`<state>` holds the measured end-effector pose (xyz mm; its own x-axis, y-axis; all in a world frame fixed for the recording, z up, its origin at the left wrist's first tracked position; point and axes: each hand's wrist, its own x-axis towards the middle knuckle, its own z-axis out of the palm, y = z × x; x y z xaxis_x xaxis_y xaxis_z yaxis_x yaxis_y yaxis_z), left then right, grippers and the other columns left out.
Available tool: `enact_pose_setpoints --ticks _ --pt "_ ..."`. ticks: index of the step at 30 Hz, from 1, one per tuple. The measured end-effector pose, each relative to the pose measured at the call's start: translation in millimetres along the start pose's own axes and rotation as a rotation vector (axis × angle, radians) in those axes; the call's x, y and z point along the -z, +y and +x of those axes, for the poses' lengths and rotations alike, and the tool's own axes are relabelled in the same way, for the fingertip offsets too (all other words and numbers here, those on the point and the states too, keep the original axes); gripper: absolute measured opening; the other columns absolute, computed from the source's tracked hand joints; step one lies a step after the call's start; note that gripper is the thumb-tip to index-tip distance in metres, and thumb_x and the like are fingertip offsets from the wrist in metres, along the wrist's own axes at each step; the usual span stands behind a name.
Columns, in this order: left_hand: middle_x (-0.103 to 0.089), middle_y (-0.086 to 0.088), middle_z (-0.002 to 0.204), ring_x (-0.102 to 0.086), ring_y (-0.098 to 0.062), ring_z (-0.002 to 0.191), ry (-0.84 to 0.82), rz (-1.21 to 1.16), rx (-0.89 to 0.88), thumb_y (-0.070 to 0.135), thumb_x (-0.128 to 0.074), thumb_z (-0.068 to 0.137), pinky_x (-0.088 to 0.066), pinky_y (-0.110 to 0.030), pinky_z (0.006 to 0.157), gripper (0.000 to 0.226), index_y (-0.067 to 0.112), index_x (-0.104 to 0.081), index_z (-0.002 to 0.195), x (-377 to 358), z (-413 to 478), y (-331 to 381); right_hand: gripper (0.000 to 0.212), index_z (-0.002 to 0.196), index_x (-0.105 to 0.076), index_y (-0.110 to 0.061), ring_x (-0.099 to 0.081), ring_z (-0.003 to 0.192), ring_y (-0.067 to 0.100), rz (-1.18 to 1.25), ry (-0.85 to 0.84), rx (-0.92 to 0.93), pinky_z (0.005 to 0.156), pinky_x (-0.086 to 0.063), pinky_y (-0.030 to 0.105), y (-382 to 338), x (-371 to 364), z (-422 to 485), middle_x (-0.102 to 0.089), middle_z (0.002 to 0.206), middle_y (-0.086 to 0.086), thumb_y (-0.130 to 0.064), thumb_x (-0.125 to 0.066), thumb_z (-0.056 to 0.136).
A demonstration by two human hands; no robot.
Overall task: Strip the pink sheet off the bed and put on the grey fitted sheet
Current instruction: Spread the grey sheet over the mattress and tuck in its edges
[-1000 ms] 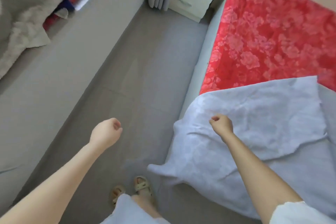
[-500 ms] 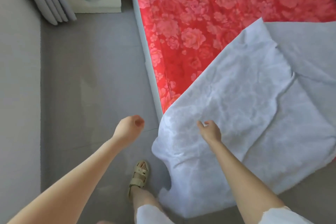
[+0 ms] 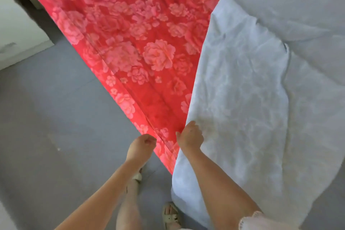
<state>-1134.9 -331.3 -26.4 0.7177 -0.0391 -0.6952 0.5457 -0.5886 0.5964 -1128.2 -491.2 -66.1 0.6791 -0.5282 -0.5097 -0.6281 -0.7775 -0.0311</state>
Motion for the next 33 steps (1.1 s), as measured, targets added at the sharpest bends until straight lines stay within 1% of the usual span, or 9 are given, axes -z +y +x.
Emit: enact_pose_setpoints --ticks 3,8,11,13,15,20,27,29,33 --pt "-0.067 0.001 0.086 -0.063 -0.025 0.085 -0.057 0.068 -0.018 0.008 -0.052 0.088 -0.045 -0.027 0.07 0.018 0.023 -0.062 0.085 15 19 3 0.03 0.121 -0.053 -0.006 -0.055 0.114 0.025 0.062 -0.056 -0.012 0.089 -0.045 0.032 7 1 5 -0.057 0.123 0.009 -0.009 -0.042 0.094" --pt "-0.067 -0.003 0.086 -0.064 -0.028 0.086 -0.147 0.192 -0.062 0.01 -0.051 0.089 -0.048 -0.031 0.074 0.016 0.021 -0.063 0.089 25 56 33 0.024 0.067 -0.056 -0.006 -0.055 0.072 0.031 0.484 0.179 -0.289 0.062 -0.03 0.031 100 43 -9 -0.063 0.075 0.02 -0.02 -0.044 0.081" --pt "-0.069 -0.005 0.085 -0.065 -0.029 0.083 -0.21 0.278 -0.109 0.007 -0.05 0.088 -0.049 -0.032 0.076 0.02 0.023 -0.061 0.083 9 72 59 0.031 0.077 -0.068 0.004 -0.064 0.072 0.039 0.585 0.268 -0.668 0.06 -0.046 0.035 209 56 -24 -0.065 0.072 0.025 -0.02 -0.048 0.077" --pt "-0.069 -0.005 0.085 -0.065 -0.028 0.081 -0.245 0.321 -0.137 0.004 -0.049 0.088 -0.049 -0.031 0.073 0.023 0.023 -0.06 0.079 -10 82 76 0.024 0.081 -0.067 0.01 -0.064 0.071 0.041 0.578 0.198 -0.84 0.067 -0.055 0.048 259 50 -27 -0.063 0.069 0.026 -0.007 -0.05 0.083" --pt "-0.068 -0.008 0.087 -0.064 -0.029 0.085 -0.278 0.357 -0.161 0.003 -0.048 0.088 -0.047 -0.031 0.074 0.019 0.015 -0.063 0.083 -30 87 92 0.021 0.098 -0.063 0.011 -0.062 0.083 0.039 0.456 0.047 -0.895 0.074 -0.052 0.043 276 44 -27 -0.063 0.084 0.025 -0.002 -0.049 0.088" --pt "-0.068 -0.014 0.095 -0.06 -0.032 0.093 -0.308 0.428 -0.221 0.01 -0.049 0.089 -0.04 -0.031 0.072 0.02 0.006 -0.068 0.094 -91 92 119 0.051 0.137 -0.036 -0.009 -0.055 0.103 0.038 0.219 0.118 -0.666 0.08 -0.046 0.042 246 41 10 -0.053 0.121 0.02 -0.013 -0.053 0.09" --pt "-0.061 0.003 0.122 -0.058 -0.017 0.11 -0.366 0.236 -0.328 0.036 -0.061 0.089 -0.046 -0.034 0.096 0.043 0.017 -0.056 0.128 -210 122 156 0.047 0.123 -0.057 -0.007 -0.06 0.088 0.036 0.307 0.491 -0.304 0.069 -0.052 0.044 222 36 81 -0.062 0.107 0.016 -0.006 -0.071 0.079" --pt "-0.063 0.005 0.112 -0.058 -0.015 0.103 -0.456 0.327 -0.42 0.035 -0.06 0.089 -0.044 -0.028 0.088 0.039 0.018 -0.058 0.124 -242 129 170 0.048 0.122 -0.059 -0.006 -0.06 0.086 0.037 0.349 0.545 -0.179 0.069 -0.053 0.044 226 35 91 -0.063 0.105 0.016 0.003 -0.069 0.076" --pt "-0.048 0.011 0.061 -0.046 -0.007 0.06 -0.444 0.373 -0.629 0.02 -0.062 0.088 -0.031 -0.024 0.058 0.013 0.008 -0.062 0.083 -256 111 183 0.058 0.129 -0.056 -0.013 -0.059 0.101 0.036 0.213 0.555 0.194 0.083 -0.052 0.045 234 47 104 -0.06 0.121 0.014 0.008 -0.058 0.075"
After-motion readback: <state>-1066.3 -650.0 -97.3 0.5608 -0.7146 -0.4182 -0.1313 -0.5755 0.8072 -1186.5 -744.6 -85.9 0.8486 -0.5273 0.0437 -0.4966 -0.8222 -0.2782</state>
